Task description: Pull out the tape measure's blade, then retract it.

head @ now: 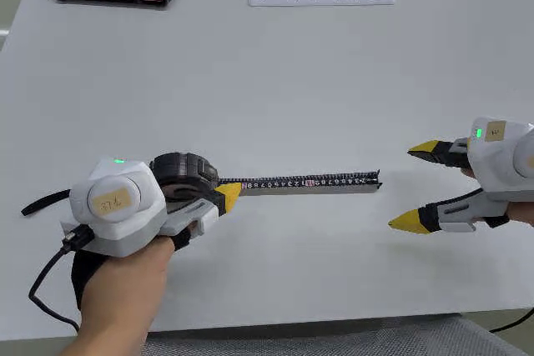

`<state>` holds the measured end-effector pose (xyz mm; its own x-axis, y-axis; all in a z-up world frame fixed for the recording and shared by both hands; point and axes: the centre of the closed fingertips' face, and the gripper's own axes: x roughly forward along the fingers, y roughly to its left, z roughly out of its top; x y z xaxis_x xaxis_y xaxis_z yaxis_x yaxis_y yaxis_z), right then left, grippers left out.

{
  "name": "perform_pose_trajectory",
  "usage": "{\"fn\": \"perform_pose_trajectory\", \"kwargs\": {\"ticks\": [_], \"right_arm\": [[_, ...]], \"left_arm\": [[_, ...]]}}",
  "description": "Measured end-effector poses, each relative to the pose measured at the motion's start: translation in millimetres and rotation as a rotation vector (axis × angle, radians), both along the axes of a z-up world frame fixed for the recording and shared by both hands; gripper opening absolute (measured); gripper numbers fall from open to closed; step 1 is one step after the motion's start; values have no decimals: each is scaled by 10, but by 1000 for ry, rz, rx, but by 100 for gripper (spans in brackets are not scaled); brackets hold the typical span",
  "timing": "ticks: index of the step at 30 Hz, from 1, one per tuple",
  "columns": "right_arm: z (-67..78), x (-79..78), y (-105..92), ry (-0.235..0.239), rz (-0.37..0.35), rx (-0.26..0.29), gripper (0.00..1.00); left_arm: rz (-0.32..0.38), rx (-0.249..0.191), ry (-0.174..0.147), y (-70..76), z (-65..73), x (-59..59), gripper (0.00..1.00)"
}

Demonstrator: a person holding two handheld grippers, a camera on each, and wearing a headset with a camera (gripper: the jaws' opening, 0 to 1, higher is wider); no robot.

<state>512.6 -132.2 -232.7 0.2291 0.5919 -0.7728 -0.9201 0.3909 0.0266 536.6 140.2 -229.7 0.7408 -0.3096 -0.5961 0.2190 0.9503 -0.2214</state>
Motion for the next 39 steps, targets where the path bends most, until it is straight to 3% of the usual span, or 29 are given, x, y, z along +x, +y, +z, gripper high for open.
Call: {"fn": "perform_pose_trajectory", "kwargs": {"ticks": [11, 23, 39], "right_arm": [[-36, 60, 46, 9, 32, -7, 63], [-64, 96, 67, 5, 52, -13, 61], [-98, 111, 139, 4, 98, -23, 55]], "left_arm": [[53, 31, 17, 104, -56, 38, 67], [98, 2, 33, 139, -54, 47, 61], [113, -7, 48, 144, -72, 48, 60]]}}
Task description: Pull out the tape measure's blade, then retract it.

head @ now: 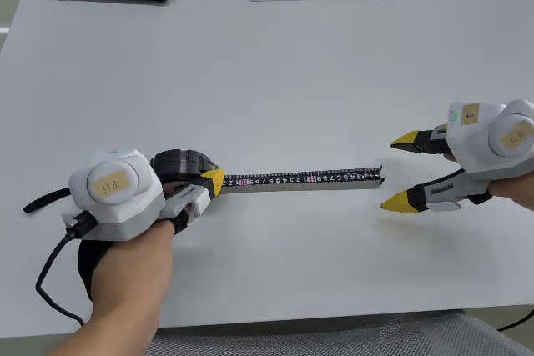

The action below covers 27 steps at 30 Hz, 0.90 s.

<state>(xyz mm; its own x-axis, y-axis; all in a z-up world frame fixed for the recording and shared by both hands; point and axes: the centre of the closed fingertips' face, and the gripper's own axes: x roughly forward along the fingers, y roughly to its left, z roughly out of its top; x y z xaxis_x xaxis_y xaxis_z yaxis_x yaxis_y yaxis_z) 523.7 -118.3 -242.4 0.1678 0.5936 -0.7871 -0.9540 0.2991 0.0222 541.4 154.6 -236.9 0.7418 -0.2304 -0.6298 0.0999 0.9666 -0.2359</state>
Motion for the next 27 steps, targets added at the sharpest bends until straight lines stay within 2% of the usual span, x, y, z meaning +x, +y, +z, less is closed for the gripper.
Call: {"fn": "perform_pose_trajectory", "kwargs": {"ticks": [4, 9, 13, 18, 27], "right_arm": [[-10, 4, 42, 11, 20, 1, 49], [-56, 16, 70, 12, 68, -23, 43], [-88, 27, 93, 12, 116, -44, 34], [-144, 48, 93, 9, 149, -72, 29], [-206, 43, 95, 22, 190, -92, 19]], "left_arm": [[-1, -4, 4, 4, -5, 4, 60], [-2, -6, 3, 8, -9, 8, 60], [-1, -9, 4, 10, -13, 13, 60], [0, -9, 5, 12, -21, 15, 60], [0, -10, 10, 7, -37, 17, 61]]}}
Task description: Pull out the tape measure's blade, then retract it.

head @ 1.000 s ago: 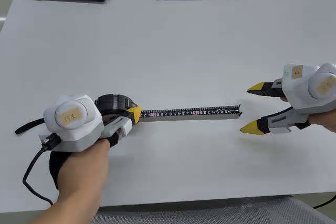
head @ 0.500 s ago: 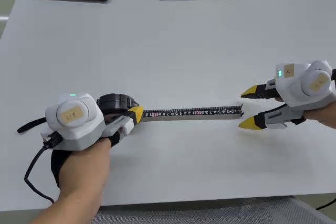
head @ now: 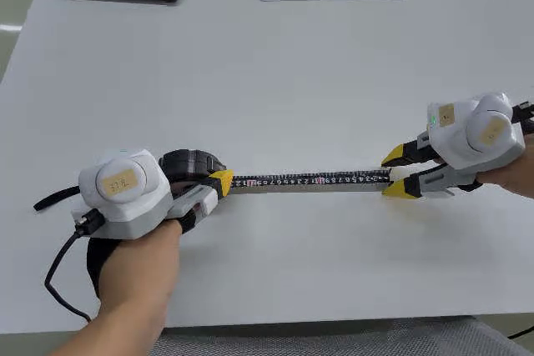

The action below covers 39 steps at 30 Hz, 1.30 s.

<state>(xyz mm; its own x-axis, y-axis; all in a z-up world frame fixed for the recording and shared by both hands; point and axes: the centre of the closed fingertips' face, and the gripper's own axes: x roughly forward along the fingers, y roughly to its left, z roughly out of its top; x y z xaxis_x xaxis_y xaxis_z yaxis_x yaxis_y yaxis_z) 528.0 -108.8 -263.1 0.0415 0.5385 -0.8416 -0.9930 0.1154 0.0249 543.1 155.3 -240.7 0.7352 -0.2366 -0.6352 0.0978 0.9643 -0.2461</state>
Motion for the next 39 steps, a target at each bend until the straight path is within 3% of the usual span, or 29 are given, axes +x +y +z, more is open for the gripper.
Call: {"fn": "perform_pose_trajectory", "kwargs": {"ticks": [16, 39], "right_arm": [[-18, 11, -1, -34, 35, -14, 12], [-23, 19, -6, -33, 4, -19, 11]], "left_arm": [[4, 0, 6, -12, -3, -2, 61], [25, -36, 14, -10, -18, 6, 62]]}}
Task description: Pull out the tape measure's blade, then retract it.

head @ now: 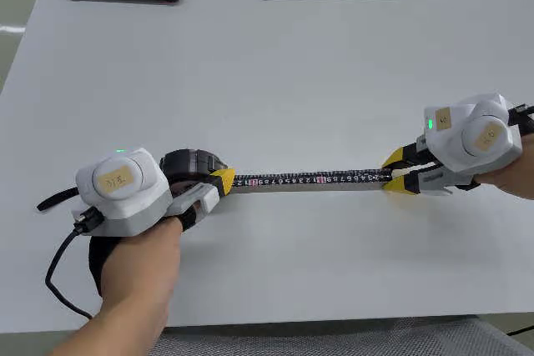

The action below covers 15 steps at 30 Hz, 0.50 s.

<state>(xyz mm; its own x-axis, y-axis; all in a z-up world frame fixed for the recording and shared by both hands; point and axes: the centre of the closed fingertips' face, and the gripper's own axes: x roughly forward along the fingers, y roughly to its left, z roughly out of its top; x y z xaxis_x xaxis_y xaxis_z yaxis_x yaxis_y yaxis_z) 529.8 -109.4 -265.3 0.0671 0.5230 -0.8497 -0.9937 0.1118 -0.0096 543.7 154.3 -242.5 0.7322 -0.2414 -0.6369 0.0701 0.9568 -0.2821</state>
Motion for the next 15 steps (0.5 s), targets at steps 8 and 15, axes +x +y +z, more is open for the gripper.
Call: {"fn": "perform_pose_trajectory", "kwargs": {"ticks": [8, 15], "right_arm": [[-1, 0, -3, 3, -5, 1, 11], [-4, -1, -7, 0, -4, -4, 11]], "left_arm": [[0, 13, -10, 3, 31, 0, 61], [-16, 34, 0, 4, 21, 0, 60]]}}
